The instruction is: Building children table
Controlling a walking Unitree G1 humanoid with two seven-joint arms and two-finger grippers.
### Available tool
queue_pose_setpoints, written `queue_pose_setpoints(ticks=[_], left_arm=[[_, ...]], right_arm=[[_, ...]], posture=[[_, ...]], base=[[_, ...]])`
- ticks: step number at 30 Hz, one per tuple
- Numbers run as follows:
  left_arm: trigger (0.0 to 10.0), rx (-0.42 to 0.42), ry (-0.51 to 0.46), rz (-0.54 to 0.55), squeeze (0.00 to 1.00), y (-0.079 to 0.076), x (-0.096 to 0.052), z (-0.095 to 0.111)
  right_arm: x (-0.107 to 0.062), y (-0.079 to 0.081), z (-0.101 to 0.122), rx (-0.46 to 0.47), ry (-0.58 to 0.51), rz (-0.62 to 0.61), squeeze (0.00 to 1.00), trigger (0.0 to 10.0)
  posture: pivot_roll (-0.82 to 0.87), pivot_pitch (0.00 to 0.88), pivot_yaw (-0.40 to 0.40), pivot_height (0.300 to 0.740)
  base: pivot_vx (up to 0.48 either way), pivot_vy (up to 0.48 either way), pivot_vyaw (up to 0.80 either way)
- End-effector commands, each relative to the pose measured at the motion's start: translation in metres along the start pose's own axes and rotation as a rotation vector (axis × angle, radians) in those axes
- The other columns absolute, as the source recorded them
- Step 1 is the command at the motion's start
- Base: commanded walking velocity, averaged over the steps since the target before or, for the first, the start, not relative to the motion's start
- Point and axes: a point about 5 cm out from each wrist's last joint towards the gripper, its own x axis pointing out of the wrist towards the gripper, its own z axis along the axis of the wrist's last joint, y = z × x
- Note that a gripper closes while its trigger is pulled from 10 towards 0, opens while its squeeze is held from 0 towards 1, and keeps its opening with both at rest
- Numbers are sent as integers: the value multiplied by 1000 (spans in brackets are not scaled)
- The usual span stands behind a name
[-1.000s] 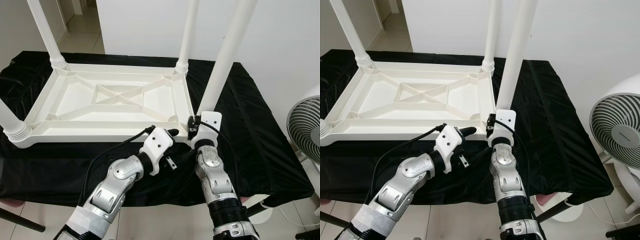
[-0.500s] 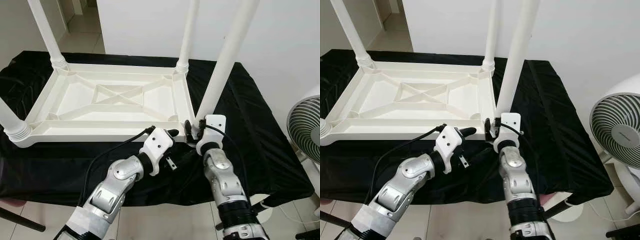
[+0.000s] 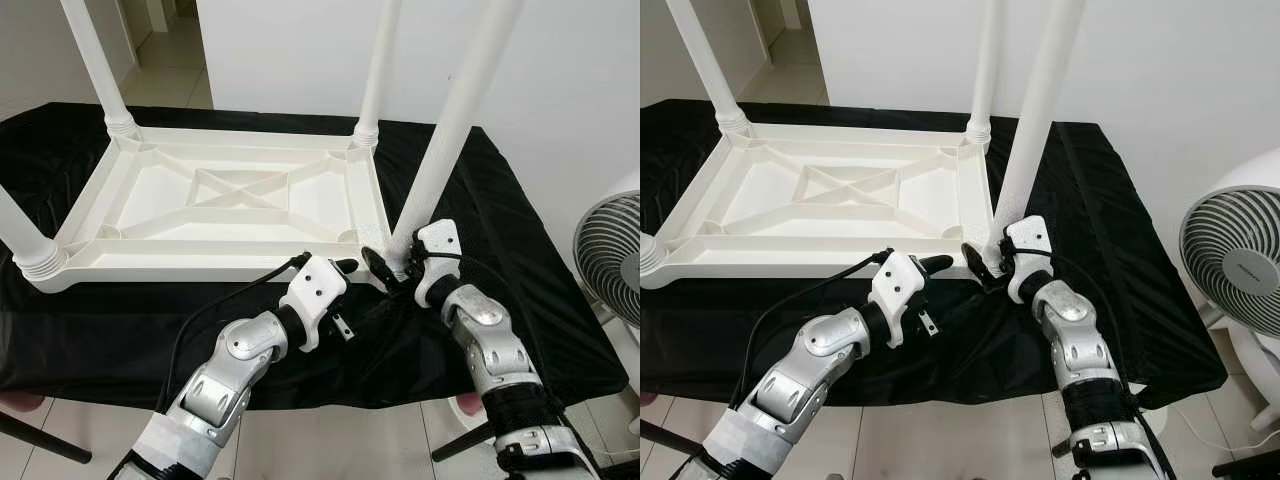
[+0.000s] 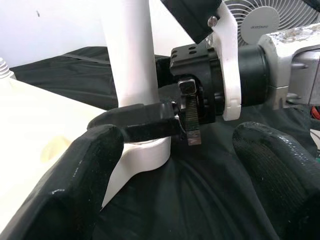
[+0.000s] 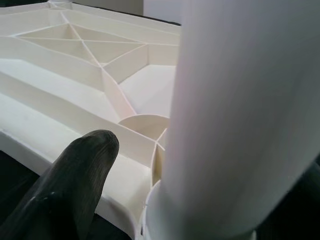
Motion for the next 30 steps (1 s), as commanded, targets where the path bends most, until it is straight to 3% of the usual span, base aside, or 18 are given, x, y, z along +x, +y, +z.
queue_pose_setpoints(ticks=[1, 8, 9, 10, 11, 12, 14, 16, 29, 30], left_arm=[[10000, 2, 6, -40, 0, -4, 1, 0], [10000, 2, 10, -27, 0, -2, 0, 0], [10000, 3, 9, -25, 0, -1, -1, 0], [10000, 3, 9, -25, 0, -1, -1, 0], [10000, 3, 9, -23, 0, -1, -1, 0], [10000, 4, 9, -22, 0, -1, -1, 0], [10000, 4, 9, -22, 0, -1, -1, 0], [10000, 4, 9, -20, 0, 0, -1, 0], [10000, 6, 9, -25, 0, 1, 0, 0], [10000, 6, 9, -26, 0, 1, 0, 1]], right_arm=[[1, -2, -1, -7, 6, 18, 0, 10000], [8, -6, -7, -21, 42, 91, 0, 10000], [8, -6, -8, -20, 43, 95, 0, 9373], [8, -6, -8, -20, 43, 95, 0, 9373], [9, -7, -9, -20, 44, 97, 0, 8196], [9, -7, -10, -19, 48, 105, 0, 3373], [9, -7, -10, -19, 48, 105, 0, 3373], [10, -8, -13, -11, 57, 116, 0, 0], [5, -11, -20, 7, 41, 97, 0, 0], [5, -12, -20, 9, 40, 68, 0, 8235]], posture=[[76, 41, -43, 740], [88, 49, -45, 740], [89, 49, -46, 740], [89, 49, -46, 740], [89, 49, -46, 740], [91, 50, -48, 740], [91, 50, -48, 740], [92, 48, -47, 740], [82, 46, -37, 740], [80, 46, -37, 740]], base=[[0, 0, 0], [0, 0, 0], [0, 0, 0], [0, 0, 0], [0, 0, 0], [0, 0, 0], [0, 0, 0], [0, 0, 0], [0, 0, 0], [0, 0, 0]])
